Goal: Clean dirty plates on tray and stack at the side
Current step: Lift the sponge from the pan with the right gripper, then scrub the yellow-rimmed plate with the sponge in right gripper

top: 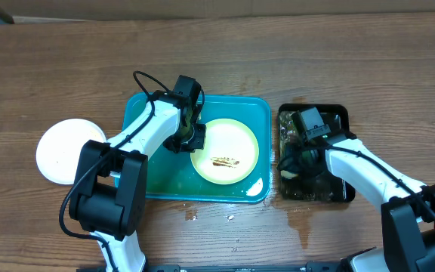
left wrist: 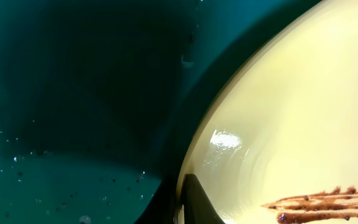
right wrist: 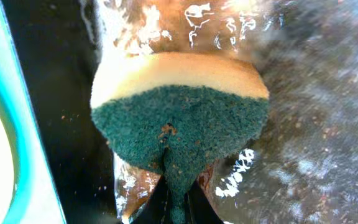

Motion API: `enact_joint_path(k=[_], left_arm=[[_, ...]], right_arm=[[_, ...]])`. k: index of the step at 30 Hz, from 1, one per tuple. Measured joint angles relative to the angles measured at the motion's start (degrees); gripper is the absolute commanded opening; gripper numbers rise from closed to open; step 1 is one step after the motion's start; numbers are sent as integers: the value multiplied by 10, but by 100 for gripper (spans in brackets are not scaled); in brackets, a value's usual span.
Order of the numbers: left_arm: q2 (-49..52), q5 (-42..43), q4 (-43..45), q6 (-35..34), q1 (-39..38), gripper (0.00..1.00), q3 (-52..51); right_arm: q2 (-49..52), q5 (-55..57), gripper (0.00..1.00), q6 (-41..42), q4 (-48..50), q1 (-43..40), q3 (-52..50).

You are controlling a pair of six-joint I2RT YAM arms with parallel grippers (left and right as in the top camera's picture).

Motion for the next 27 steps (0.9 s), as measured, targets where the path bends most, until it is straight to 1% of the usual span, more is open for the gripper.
enact_joint_path(k=[4,9,17,19,22,27], left_arm=[[0,0,-1,-8,0,4,0],[0,1,-1,-9,0,4,0],[0,2,-2,-9,0,4,0],[0,5,-2,-9,0,4,0],[0,17,-1,-9,0,4,0],[0,55,-1,-9,0,4,-2]], right_arm=[[0,-1,4,-6,-13,0,1],[0,-5,4,-11,-74,0,26],[-1,-6,4,-14,-154,3,169],[-4,-10,4,-14,-157,8,184],[-5,-49,4,-14,-149,21,184],[-4,-144,4,-13,-88,66,183]])
